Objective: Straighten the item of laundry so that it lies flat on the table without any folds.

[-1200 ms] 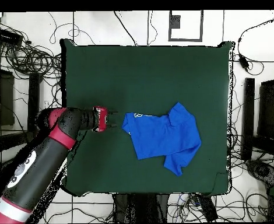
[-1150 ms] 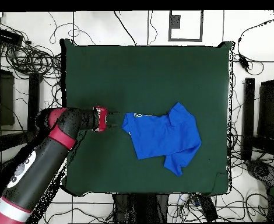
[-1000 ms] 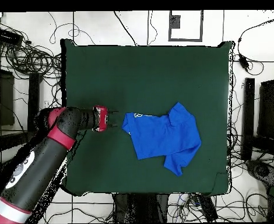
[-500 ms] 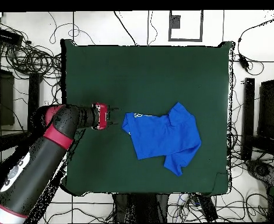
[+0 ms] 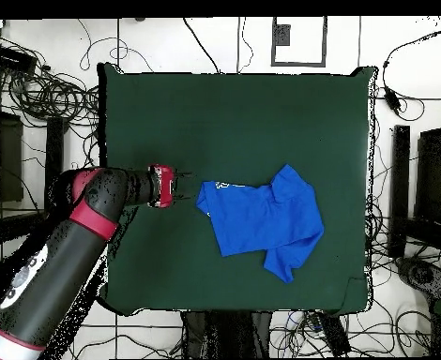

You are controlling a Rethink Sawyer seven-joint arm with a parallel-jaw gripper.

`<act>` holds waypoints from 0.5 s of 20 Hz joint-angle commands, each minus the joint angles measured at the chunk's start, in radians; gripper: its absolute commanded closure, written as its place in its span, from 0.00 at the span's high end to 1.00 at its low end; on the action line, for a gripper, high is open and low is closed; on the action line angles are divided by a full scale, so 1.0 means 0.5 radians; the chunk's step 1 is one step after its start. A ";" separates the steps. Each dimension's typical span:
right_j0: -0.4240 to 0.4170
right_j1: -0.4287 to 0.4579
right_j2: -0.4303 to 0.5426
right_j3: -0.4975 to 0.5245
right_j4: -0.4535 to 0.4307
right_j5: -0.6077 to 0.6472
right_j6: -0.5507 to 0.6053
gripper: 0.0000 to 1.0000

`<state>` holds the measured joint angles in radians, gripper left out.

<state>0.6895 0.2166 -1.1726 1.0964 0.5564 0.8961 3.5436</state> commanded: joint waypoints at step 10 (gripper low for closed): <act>-0.052 0.081 0.350 -0.016 -0.016 -0.194 0.143 1.00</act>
<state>0.6894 0.2208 -1.1561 1.0964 0.5562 0.8429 3.5436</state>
